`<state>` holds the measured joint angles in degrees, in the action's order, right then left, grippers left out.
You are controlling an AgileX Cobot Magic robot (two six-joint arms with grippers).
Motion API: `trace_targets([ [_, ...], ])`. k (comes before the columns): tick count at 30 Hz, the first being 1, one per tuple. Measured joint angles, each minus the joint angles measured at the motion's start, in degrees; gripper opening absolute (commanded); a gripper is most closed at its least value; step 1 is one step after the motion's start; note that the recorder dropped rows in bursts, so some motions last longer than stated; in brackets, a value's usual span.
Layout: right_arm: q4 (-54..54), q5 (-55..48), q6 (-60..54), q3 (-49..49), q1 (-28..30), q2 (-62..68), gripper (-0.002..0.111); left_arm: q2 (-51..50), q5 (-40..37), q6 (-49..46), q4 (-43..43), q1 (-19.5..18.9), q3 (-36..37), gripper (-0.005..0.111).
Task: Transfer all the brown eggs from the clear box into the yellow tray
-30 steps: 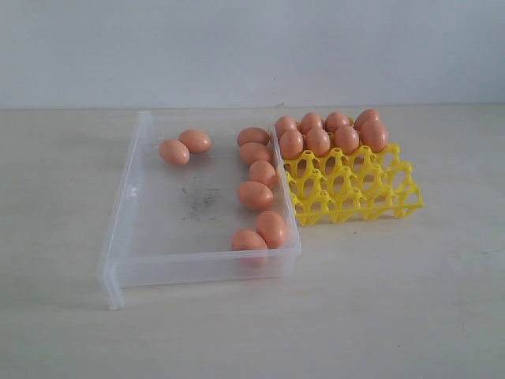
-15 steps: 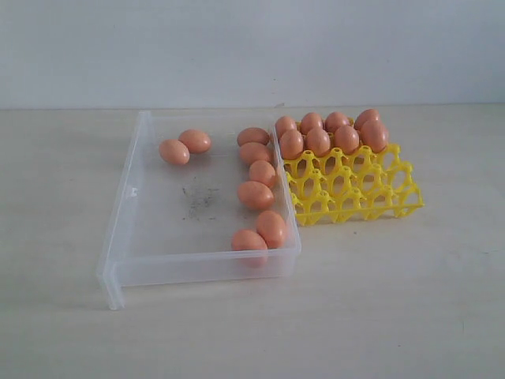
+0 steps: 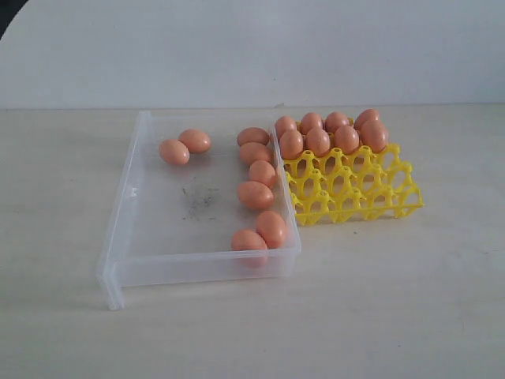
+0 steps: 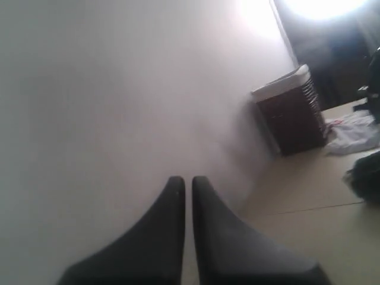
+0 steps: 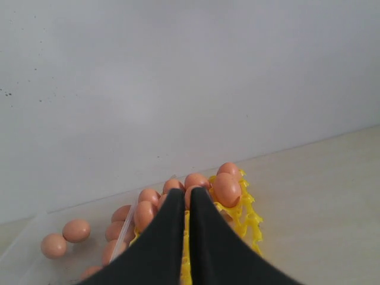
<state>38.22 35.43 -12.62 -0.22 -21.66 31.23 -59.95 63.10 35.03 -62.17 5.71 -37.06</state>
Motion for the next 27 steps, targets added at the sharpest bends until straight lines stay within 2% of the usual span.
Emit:
trace_targets([
  [3, 0.00, 0.00, 0.00, 0.00, 0.00, 0.00, 0.000, -0.16, -7.04, -16.30, 6.71, 1.59, -0.15, 0.004],
  [5, 0.00, 0.00, 0.00, 0.00, 0.00, 0.00, 0.000, -0.54, -12.27, -30.98, 13.45, 3.13, -0.15, 0.004],
  [7, 0.00, 0.00, 0.00, 0.00, 0.00, 0.00, 0.000, -1.47, -14.64, -45.29, 21.15, 4.75, -0.15, 0.004],
  [9, 0.00, 0.00, 0.00, 0.00, 0.00, 0.00, 0.000, -3.32, -15.06, -53.35, 29.69, 6.37, -0.62, 0.004],
  [11, 0.00, 0.00, 0.00, 0.00, 0.00, 0.00, 0.000, -6.33, -17.06, -54.50, 35.42, 7.60, -2.58, 0.004],
  [13, 0.00, 0.00, 0.00, 0.00, 0.00, 0.00, 0.000, -9.95, -24.62, -52.04, 37.62, 8.78, -6.25, 0.004],
  [17, 0.00, 0.00, 0.00, 0.00, 0.00, 0.00, 0.000, -20.04, -51.31, -45.27, 32.76, 12.77, -17.23, 0.004],
  [21, 0.00, 0.00, 0.00, 0.00, 0.00, 0.00, 0.000, -30.21, -76.90, -45.57, 31.20, 17.86, -26.05, 0.004],
  [23, 0.00, 0.00, 0.00, 0.00, 0.00, 0.00, 0.000, -33.93, -85.58, -50.44, 35.42, 19.79, -29.34, 0.004],
  [27, 0.00, 0.00, 0.10, 0.00, 0.00, 0.00, 0.000, -38.67, -96.99, -70.84, 57.39, 22.18, -36.25, 0.004],
])
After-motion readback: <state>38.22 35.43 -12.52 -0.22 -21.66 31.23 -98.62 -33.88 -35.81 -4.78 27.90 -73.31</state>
